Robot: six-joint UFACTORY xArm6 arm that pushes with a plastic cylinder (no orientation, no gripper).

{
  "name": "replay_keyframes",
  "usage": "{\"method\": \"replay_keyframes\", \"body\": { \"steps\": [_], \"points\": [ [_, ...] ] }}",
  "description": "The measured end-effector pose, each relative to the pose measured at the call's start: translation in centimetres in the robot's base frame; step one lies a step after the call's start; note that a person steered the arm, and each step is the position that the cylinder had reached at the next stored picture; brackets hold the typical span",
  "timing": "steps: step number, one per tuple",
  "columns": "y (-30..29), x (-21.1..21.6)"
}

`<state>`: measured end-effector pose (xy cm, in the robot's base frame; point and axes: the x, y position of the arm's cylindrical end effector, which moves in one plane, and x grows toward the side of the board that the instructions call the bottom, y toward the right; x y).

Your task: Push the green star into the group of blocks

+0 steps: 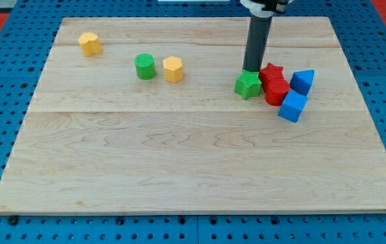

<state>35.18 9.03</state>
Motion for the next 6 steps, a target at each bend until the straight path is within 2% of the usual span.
{"method": "replay_keyframes", "body": {
  "steps": [1, 2, 3, 4, 5, 6],
  "points": [
    [-4.1, -0.7],
    [-5.3, 0.0],
    [-1.6, 2.3],
    [-1.1, 2.4],
    [-5.5, 3.2],
    [-14.5, 3.7]
  ]
}}
